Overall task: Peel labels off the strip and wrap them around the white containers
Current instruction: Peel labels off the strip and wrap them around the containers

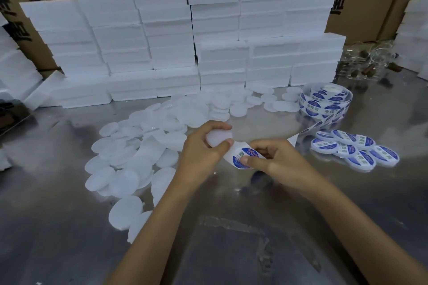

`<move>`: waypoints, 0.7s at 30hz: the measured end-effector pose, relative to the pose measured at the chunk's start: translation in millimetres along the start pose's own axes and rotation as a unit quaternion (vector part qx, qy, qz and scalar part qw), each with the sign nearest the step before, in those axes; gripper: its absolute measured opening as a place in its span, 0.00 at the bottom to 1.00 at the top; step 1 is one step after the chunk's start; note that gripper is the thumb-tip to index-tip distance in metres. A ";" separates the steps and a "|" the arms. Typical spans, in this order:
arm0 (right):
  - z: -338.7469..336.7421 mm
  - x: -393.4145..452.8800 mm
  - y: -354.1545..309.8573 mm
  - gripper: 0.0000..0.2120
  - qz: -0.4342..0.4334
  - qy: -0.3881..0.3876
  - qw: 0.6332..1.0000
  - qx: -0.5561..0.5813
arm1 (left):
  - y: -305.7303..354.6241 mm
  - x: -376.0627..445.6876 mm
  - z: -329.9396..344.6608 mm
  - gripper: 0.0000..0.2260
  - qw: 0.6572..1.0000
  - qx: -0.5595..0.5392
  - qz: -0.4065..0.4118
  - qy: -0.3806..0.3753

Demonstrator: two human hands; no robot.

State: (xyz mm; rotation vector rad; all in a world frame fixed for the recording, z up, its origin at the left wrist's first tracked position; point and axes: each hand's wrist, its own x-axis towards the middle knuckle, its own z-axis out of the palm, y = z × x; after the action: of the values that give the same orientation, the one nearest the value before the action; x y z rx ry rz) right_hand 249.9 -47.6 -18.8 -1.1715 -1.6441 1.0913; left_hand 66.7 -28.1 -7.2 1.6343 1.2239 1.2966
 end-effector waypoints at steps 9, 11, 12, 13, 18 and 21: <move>10.6 -1.3 -3.6 0.18 -0.078 0.057 0.995 0.009 | -2.1 0.3 -3.0 0.12 0.998 -0.041 -0.032 -0.025; 11.6 -3.2 -5.1 0.13 -0.095 0.063 0.994 -0.005 | -2.8 0.5 -2.7 0.13 0.998 -0.036 -0.031 -0.028; 12.3 -4.2 -6.3 0.11 -0.099 0.063 0.993 -0.011 | -3.2 0.7 -2.6 0.13 0.999 -0.032 -0.029 -0.027; 12.9 -5.1 -7.8 0.11 -0.098 0.063 0.993 -0.013 | -3.3 0.9 -2.7 0.13 0.999 -0.028 -0.027 -0.025; 13.5 -6.5 -11.6 0.09 -0.089 0.076 0.993 -0.036 | -3.6 1.0 -1.6 0.13 0.999 -0.031 -0.021 -0.025; 13.3 -7.7 -12.5 0.09 -0.095 0.079 0.989 -0.077 | -4.4 0.4 -0.5 0.13 0.999 -0.033 -0.017 -0.030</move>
State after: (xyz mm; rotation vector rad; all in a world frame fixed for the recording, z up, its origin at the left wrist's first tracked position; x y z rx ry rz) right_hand 235.9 -59.8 -11.8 -1.1417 -1.6991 0.7446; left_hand 65.2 -26.4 -11.0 1.5882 1.1565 1.2441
